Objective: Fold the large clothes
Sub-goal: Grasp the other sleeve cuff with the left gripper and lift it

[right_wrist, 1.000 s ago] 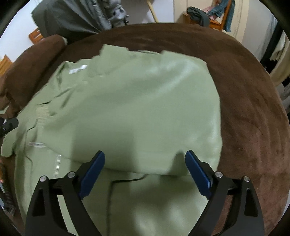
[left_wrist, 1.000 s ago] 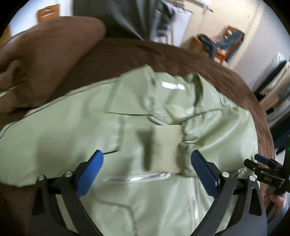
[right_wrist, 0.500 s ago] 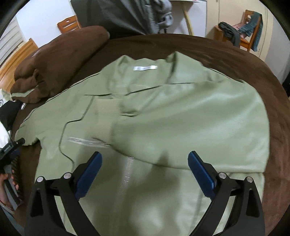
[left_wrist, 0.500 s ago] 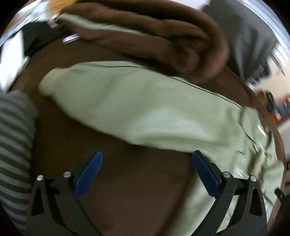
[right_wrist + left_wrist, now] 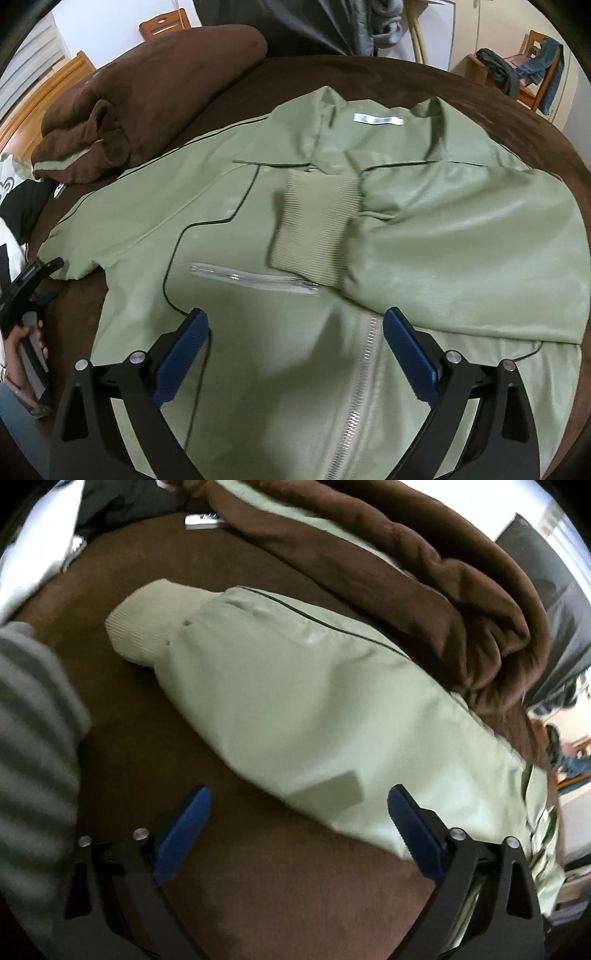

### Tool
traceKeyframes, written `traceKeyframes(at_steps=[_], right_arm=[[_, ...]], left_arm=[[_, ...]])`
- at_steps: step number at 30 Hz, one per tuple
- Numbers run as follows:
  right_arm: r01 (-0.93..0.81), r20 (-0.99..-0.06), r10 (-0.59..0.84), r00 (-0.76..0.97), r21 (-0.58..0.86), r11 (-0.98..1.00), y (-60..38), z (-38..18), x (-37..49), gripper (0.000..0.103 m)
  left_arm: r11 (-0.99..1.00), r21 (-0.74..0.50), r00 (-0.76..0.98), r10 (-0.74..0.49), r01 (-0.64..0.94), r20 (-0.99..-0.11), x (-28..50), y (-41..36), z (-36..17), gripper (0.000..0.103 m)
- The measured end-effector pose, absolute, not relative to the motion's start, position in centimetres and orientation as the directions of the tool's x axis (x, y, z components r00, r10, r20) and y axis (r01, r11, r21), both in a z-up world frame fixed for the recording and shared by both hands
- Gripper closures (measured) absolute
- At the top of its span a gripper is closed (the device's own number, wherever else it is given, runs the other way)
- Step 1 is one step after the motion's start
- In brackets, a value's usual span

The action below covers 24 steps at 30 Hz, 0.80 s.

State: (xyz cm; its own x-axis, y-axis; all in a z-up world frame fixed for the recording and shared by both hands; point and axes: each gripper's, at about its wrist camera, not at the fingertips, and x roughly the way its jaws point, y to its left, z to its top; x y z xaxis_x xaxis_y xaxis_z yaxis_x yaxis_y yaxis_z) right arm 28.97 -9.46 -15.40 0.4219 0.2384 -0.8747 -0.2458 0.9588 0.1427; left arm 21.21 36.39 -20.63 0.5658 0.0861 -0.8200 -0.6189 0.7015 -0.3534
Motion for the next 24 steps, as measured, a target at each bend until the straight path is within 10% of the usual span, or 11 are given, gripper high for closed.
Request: traceKeyframes(at_steps=[9,17,24], right_arm=[[-0.267,-0.879,0.275,0.39,0.178,0.947,-6.5,-16.3,29.6,0.009],[-0.319,-0.872,0.326,0.364,0.212,0.924,-2.3,-16.6,30.0,0.009],[-0.374,-0.854,0.383,0.353,0.246,0.894,2.5,-16.9,30.7,0.009]], left_arm=[[0.681,-0.36,0.574,0.107,-0.637,-0.812,24.4,38.4,-20.9,0.009],[0.69,-0.339,0.562,0.119,-0.64,-0.818,25.5,39.1,-20.3,0.08],[0.784,-0.301,0.622,0.134,-0.542,-0.771,26.5,38.3,-16.8,0.091]])
